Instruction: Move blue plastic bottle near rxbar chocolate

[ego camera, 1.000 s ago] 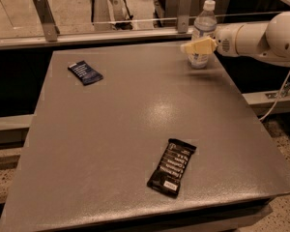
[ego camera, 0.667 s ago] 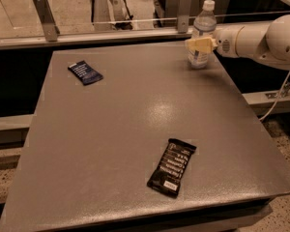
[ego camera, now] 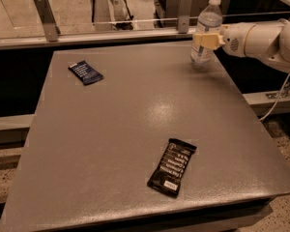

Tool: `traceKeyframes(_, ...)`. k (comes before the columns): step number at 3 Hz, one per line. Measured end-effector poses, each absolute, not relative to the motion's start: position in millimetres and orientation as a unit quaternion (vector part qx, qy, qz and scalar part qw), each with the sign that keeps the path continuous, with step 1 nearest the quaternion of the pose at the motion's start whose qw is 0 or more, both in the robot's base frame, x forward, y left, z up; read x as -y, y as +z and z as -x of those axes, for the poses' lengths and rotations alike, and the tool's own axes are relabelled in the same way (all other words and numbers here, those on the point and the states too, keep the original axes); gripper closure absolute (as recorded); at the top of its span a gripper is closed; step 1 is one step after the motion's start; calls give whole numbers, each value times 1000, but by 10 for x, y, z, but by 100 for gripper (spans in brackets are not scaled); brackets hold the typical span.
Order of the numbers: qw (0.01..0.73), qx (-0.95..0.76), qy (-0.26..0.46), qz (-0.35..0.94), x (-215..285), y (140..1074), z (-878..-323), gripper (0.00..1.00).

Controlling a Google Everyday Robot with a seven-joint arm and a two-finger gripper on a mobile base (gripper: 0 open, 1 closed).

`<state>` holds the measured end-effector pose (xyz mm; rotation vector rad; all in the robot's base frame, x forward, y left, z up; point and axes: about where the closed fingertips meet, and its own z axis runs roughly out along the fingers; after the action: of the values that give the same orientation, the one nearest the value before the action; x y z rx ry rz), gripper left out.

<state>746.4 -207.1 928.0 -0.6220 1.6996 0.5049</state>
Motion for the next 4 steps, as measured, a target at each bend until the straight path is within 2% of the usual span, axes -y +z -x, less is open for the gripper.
traceKeyframes(1, 613, -685, 260, 295, 1997, 9697, -7271, 100)
traceKeyframes(4, 605, -678, 276, 313, 1859, 9723, -7229, 100)
